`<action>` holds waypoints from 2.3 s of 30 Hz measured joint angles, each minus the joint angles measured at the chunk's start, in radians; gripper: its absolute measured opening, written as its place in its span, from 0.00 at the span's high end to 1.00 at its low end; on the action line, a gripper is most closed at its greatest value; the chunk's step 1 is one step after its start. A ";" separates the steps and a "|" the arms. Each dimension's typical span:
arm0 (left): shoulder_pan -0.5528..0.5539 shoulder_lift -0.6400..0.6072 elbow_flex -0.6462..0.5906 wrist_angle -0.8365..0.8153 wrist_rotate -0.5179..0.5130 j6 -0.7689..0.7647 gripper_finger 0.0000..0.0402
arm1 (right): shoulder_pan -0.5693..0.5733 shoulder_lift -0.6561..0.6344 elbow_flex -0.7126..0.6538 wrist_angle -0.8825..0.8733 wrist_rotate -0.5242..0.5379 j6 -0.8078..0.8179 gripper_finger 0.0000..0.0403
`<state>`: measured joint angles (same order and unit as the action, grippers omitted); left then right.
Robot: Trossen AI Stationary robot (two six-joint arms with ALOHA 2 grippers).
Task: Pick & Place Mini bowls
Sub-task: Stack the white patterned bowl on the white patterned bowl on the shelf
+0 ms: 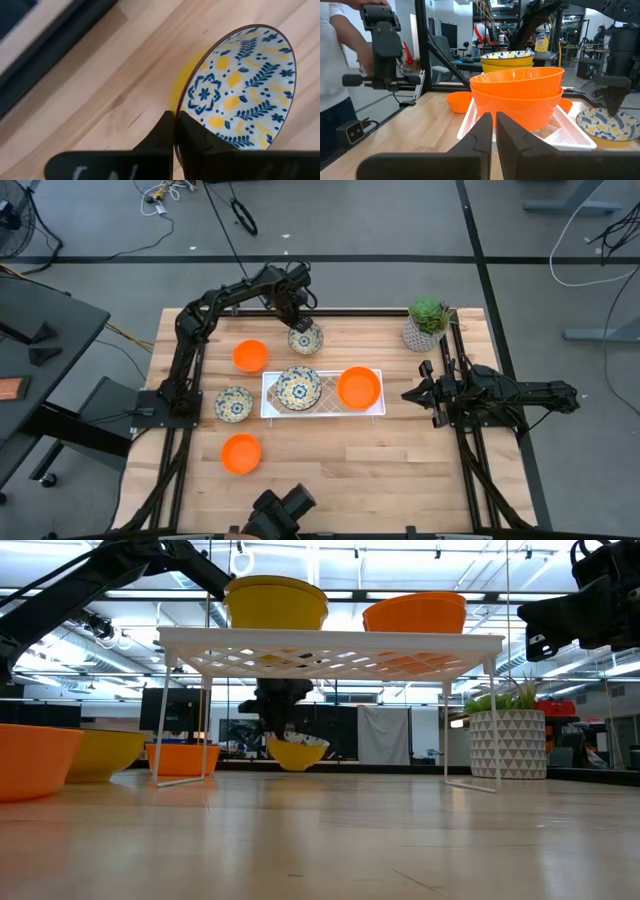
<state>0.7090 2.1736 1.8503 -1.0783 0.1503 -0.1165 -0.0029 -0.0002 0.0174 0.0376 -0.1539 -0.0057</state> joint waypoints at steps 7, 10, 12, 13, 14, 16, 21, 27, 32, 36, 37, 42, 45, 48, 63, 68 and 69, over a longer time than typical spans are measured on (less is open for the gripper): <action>0.001 -0.048 0.000 -0.032 0.003 -0.002 0.98 | 0.000 0.000 0.000 0.000 0.000 0.000 0.93; 0.002 -0.086 0.000 -0.046 0.004 -0.002 0.98 | 0.000 0.000 0.000 0.000 0.000 0.000 0.93; 0.002 -0.109 0.000 -0.052 0.006 -0.007 0.98 | 0.000 0.000 0.000 0.000 0.000 0.000 0.93; 0.002 -0.122 0.001 -0.058 0.005 -0.008 0.98 | 0.000 0.000 0.000 0.000 0.000 0.000 0.93; 0.002 -0.135 0.003 -0.071 0.005 -0.009 0.98 | 0.000 0.000 0.000 0.000 0.000 0.000 0.93; 0.002 -0.157 0.023 -0.100 0.003 -0.020 0.98 | 0.000 0.000 0.000 0.000 0.000 0.000 0.93; 0.002 -0.178 0.132 -0.189 0.002 -0.030 0.98 | 0.000 0.000 0.000 0.000 0.000 0.000 0.93; -0.006 -0.181 0.317 -0.292 0.008 -0.039 0.98 | 0.000 0.000 0.000 0.000 0.000 0.000 0.93; -0.028 -0.181 0.442 -0.380 0.029 -0.055 0.98 | 0.000 0.000 0.000 0.000 0.000 0.000 0.93; -0.051 -0.181 0.501 -0.423 0.031 -0.025 0.98 | 0.000 0.000 0.000 0.000 0.000 0.000 0.93; -0.057 -0.181 0.506 -0.432 0.031 -0.012 0.98 | 0.000 0.000 0.000 0.000 0.000 0.000 0.93; -0.101 -0.193 0.498 -0.453 0.032 0.050 0.98 | 0.000 0.000 0.000 0.000 0.000 0.000 0.93; -0.139 -0.206 0.498 -0.469 0.054 0.074 0.98 | 0.000 0.000 0.000 0.000 0.000 0.000 0.93; -0.185 -0.236 0.498 -0.470 0.075 0.094 0.98 | 0.000 0.000 0.000 0.000 0.000 0.000 0.93; -0.381 -0.326 0.498 -0.493 0.118 0.018 0.98 | 0.000 0.000 0.000 0.000 0.000 0.000 0.93; -0.431 -0.325 0.498 -0.494 0.126 -0.023 0.98 | 0.000 0.000 0.000 0.000 0.000 0.000 0.93; -0.438 -0.323 0.498 -0.493 0.133 -0.031 0.98 | 0.000 0.000 0.000 0.000 0.000 0.000 0.93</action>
<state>0.2708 1.8506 2.3482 -1.5718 0.2829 -0.1479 -0.0029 -0.0002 0.0174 0.0376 -0.1539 -0.0055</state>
